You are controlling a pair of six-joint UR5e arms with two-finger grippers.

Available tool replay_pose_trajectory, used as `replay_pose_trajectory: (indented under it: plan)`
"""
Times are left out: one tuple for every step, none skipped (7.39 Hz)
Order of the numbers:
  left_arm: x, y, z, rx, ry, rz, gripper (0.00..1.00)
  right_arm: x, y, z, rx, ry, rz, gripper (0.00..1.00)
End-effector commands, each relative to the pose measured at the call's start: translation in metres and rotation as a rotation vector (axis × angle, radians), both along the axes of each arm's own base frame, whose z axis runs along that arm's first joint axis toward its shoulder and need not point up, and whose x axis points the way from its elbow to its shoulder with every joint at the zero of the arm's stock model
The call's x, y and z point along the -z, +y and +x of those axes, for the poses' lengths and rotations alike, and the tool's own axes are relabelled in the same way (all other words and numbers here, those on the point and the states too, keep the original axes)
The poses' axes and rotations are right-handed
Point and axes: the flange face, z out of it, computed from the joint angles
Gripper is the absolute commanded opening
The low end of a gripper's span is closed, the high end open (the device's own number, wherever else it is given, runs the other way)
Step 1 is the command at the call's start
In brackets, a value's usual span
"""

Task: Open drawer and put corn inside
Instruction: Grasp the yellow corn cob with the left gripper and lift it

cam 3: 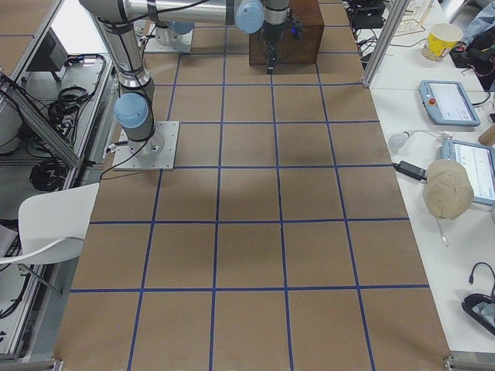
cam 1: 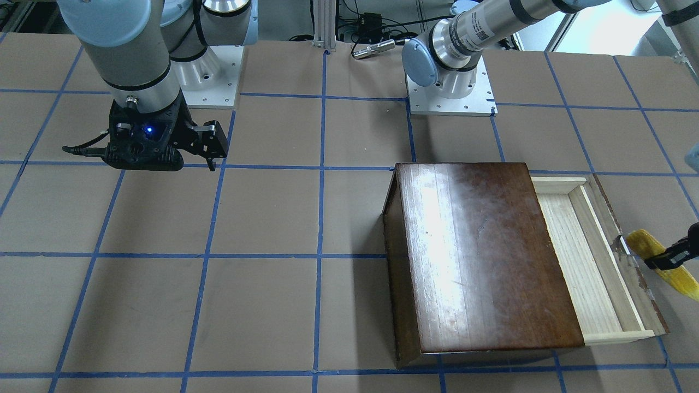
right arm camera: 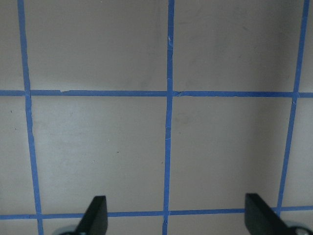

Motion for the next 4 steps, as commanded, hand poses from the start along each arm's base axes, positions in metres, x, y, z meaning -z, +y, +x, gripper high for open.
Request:
replay_pose_trajectory:
  plan:
    - [-0.087,-0.012,-0.011,0.127,-0.027,-0.032,0.0,0.0,0.0,0.0,0.0,0.0,0.0,1.0]
    - [-0.133,-0.011,-0.022,0.149,-0.013,-0.018,0.0,0.0,0.0,0.0,0.0,0.0,0.0,1.0]
    - [-0.175,-0.007,-0.034,0.158,0.012,-0.001,0.0,0.0,0.0,0.0,0.0,0.0,0.001,1.0]
    - [-0.207,-0.012,-0.072,0.206,0.024,0.013,0.0,0.0,0.0,0.0,0.0,0.0,0.0,1.0]
